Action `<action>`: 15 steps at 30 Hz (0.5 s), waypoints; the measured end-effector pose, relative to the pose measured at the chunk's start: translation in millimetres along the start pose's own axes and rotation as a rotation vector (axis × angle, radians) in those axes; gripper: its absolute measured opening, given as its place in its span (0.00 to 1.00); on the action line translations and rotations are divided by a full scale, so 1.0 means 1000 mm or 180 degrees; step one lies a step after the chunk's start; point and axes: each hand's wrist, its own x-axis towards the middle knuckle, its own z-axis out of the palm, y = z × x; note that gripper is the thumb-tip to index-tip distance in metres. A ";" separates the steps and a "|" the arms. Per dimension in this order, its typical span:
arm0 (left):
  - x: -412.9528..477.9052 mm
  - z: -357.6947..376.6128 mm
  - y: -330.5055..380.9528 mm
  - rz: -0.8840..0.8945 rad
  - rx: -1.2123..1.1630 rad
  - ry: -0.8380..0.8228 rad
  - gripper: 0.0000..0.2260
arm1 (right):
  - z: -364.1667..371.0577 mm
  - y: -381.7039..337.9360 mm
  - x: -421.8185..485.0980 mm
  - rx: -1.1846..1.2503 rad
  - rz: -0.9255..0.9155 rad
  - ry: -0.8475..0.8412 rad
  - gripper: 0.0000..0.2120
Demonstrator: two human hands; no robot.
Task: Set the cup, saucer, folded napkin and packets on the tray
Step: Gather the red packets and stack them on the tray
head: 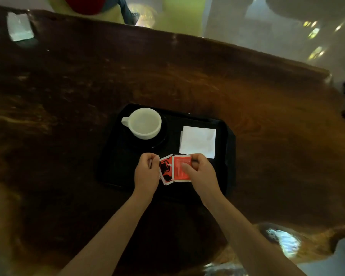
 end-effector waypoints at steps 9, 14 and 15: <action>0.021 -0.063 -0.014 -0.0448 -0.0219 0.0446 0.05 | 0.019 -0.021 0.017 0.0699 0.0839 -0.0624 0.12; 0.028 -0.100 -0.023 -0.0543 -0.0317 0.0739 0.06 | 0.053 -0.016 0.021 -0.0060 0.0618 -0.0928 0.18; 0.028 -0.105 -0.025 -0.0576 -0.0308 0.0765 0.06 | 0.061 -0.014 0.021 -0.0288 0.0473 -0.0913 0.17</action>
